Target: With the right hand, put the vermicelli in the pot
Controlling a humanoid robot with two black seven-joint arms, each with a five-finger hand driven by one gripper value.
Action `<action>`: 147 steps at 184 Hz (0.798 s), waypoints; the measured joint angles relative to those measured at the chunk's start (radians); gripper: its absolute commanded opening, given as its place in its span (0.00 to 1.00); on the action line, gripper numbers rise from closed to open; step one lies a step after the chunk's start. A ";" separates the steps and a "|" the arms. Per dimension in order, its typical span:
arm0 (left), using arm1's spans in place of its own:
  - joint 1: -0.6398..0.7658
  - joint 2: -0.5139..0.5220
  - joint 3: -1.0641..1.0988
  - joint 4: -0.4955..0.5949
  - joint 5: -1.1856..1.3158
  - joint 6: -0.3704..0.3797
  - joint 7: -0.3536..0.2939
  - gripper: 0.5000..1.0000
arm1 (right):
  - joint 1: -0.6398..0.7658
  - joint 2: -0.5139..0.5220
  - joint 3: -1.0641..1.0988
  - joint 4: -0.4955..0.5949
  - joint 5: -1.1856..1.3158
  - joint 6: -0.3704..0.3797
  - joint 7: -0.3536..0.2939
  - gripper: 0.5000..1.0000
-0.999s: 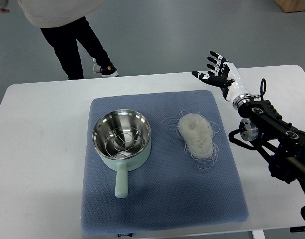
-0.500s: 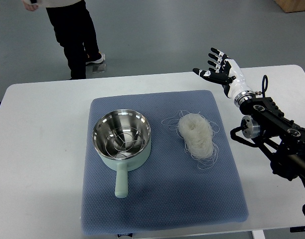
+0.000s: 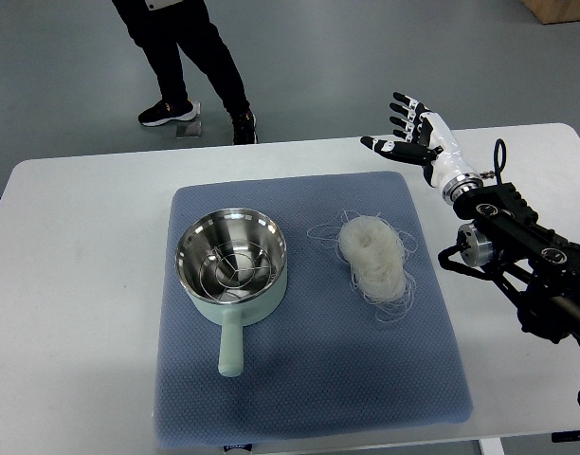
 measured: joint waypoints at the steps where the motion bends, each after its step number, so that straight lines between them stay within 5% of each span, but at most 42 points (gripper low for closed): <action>1: 0.000 0.000 0.000 0.000 0.000 0.000 0.000 1.00 | 0.001 -0.001 -0.001 0.000 0.000 0.000 0.000 0.85; 147: -0.002 0.000 0.003 -0.001 0.000 0.001 0.000 1.00 | 0.079 -0.140 -0.190 0.027 -0.165 0.041 0.000 0.85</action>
